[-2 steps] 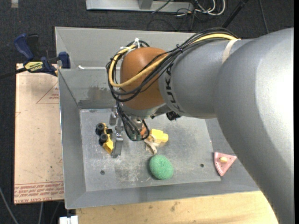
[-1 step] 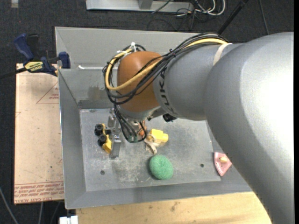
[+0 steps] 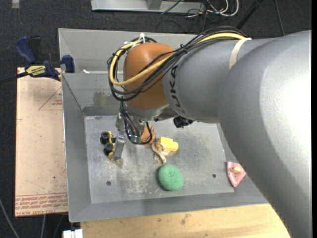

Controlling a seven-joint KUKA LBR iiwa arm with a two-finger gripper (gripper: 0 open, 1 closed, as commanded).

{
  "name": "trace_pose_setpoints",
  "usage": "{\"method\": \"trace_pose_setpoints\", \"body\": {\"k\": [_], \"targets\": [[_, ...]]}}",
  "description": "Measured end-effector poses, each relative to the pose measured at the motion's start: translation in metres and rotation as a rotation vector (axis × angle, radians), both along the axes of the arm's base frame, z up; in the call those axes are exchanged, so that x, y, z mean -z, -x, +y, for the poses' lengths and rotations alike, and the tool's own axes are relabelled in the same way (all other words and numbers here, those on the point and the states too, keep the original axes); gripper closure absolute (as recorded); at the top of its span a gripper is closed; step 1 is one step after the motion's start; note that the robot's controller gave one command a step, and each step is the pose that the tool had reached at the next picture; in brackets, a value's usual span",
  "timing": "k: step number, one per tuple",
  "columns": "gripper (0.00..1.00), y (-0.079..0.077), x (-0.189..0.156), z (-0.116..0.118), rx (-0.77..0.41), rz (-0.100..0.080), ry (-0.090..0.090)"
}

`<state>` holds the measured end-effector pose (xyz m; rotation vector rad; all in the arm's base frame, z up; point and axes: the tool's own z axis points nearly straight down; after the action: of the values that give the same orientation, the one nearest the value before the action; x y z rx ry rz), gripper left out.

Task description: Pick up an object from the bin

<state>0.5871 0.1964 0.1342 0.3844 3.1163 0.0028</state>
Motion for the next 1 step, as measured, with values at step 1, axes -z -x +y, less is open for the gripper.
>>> {"method": "trace_pose_setpoints", "body": {"k": [1], "targets": [[0.0, 0.0036, 0.0578, -0.0025, -0.061, -0.002, 0.0]]}}
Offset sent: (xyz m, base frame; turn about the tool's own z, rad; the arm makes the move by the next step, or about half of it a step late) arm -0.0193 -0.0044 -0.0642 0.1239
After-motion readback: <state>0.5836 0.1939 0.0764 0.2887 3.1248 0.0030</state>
